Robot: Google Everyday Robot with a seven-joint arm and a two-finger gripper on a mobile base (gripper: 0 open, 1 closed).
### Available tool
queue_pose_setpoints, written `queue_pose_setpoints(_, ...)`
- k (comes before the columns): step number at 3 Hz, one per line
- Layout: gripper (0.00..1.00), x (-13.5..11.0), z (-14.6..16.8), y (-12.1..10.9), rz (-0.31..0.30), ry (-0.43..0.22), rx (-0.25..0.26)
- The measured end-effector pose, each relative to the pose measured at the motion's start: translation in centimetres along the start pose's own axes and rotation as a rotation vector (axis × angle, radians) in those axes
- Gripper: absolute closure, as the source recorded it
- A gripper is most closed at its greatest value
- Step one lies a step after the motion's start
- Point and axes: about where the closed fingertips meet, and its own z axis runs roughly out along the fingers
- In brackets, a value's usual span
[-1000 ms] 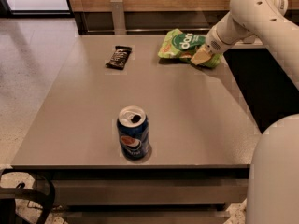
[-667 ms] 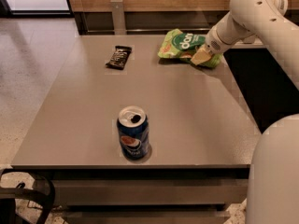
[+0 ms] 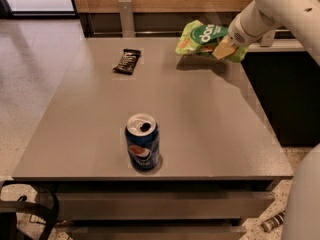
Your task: Move green rice chip bag near pepsi can
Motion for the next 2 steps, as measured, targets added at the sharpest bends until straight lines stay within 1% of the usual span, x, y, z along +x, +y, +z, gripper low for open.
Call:
queue_pose_setpoints(1,1.00,-0.9,-4.9,-2.0,-0.002,-0.002,0.129)
queue_pose_setpoints(2,1.00,-1.4,-9.3,-3.5,-0.002,-0.003,0.233)
